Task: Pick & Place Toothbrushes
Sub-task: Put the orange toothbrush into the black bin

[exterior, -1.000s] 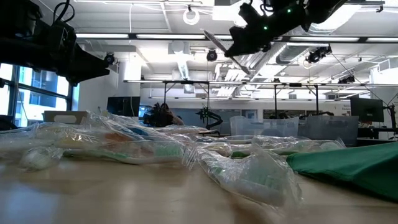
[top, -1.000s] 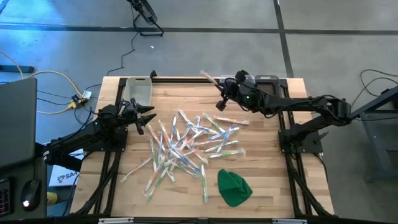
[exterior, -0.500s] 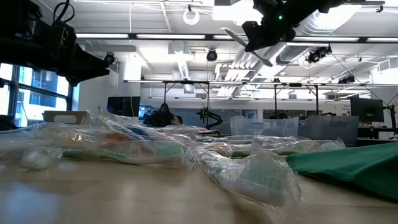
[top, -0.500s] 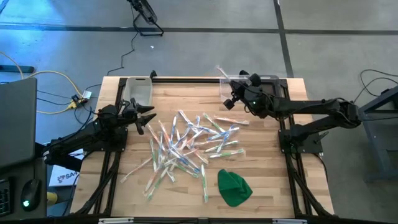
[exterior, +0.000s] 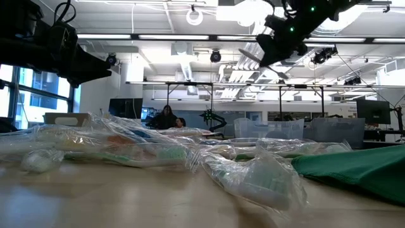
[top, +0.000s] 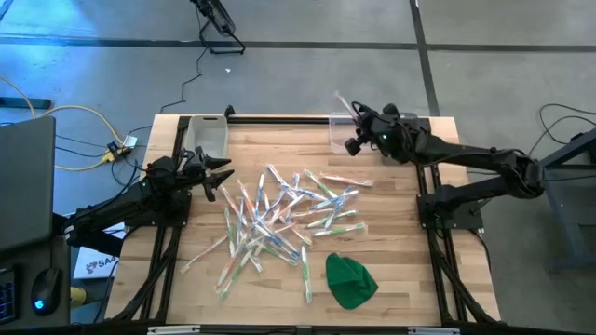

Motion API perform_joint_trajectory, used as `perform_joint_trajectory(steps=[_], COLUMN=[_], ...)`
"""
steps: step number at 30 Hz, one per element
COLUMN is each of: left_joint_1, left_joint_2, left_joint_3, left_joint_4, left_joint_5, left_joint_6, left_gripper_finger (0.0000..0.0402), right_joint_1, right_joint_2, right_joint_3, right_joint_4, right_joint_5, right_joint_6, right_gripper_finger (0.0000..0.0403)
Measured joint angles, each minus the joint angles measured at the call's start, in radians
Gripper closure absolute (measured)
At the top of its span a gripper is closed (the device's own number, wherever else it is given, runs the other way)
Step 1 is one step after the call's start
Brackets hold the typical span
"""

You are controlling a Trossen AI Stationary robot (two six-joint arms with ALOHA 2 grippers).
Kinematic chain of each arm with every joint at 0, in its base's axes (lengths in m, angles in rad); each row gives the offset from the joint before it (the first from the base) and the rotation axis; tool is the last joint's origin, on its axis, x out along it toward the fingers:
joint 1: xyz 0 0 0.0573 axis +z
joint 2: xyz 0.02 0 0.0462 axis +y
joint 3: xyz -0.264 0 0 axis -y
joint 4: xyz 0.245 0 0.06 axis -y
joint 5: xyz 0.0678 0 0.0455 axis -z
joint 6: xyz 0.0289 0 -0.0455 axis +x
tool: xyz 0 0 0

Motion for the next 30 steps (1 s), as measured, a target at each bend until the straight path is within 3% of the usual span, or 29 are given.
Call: perform_joint_trajectory(steps=[14, 20, 30], left_joint_1=[0.000, 0.000, 0.000], left_joint_2=[0.000, 0.000, 0.000], left_joint_3=[0.000, 0.000, 0.000], left_joint_4=[0.000, 0.000, 0.000], left_joint_5=[0.000, 0.000, 0.000], left_joint_6=[0.000, 0.000, 0.000], left_gripper_finger=[0.0215, 0.0215, 0.0215], right_joint_1=[-0.191, -0.234, -0.287], right_joint_2=[0.000, 0.001, 0.002], right_joint_3=[0.000, 0.000, -0.021], right_joint_4=[-0.212, -0.322, -0.508], right_joint_5=[0.006, 0.121, 0.166], right_joint_6=[0.190, 0.267, 0.382], right_gripper_finger=[0.0380, 0.0380, 0.0380])
